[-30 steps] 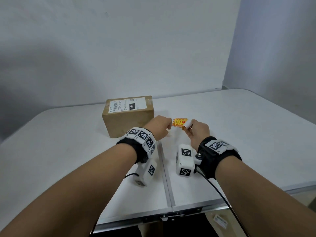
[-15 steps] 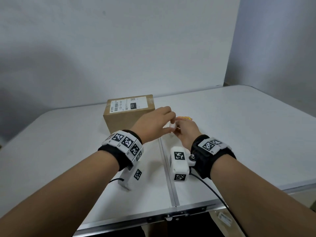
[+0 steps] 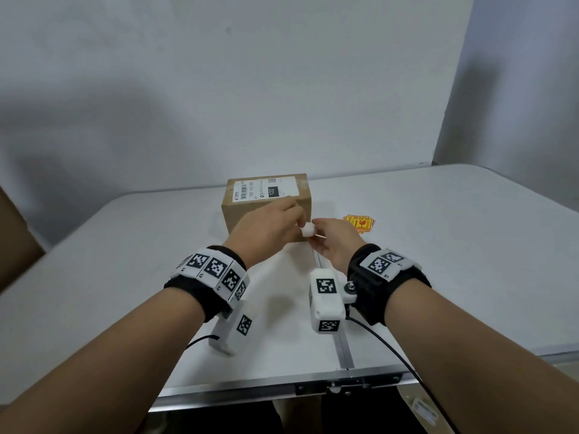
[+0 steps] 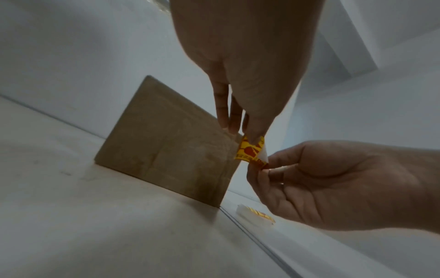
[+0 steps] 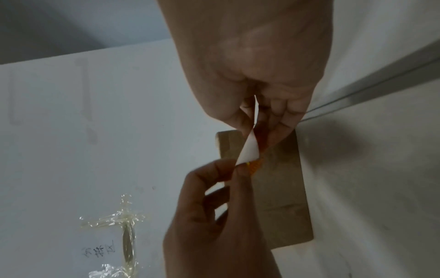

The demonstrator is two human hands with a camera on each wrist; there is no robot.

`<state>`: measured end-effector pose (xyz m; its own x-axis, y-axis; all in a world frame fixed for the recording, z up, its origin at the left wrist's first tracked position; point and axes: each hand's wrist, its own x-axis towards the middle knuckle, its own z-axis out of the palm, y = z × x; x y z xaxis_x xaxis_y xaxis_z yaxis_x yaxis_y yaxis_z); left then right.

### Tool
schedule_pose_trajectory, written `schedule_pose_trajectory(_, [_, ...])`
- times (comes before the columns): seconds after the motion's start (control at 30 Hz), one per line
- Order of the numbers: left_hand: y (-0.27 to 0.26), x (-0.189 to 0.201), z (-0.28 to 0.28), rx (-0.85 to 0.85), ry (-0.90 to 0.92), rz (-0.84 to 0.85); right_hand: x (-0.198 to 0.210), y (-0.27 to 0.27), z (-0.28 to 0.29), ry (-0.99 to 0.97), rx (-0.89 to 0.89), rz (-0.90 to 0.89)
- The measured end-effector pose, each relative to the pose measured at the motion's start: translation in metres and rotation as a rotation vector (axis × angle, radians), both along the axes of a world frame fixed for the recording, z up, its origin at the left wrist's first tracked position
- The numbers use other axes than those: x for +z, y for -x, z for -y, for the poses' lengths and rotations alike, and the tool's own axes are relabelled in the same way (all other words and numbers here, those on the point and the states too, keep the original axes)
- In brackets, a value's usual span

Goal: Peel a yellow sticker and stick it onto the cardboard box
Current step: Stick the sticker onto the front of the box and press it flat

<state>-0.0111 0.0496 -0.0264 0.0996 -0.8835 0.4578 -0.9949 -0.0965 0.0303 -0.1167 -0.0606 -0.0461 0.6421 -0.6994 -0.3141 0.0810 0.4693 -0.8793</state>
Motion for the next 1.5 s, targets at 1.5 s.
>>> schedule_pose_trajectory(1.5, [-0.053, 0.023, -0.041, 0.393, 0.272, -0.543, 0.019, -0.056, 0.008, 1.426, 0.1, -0.236])
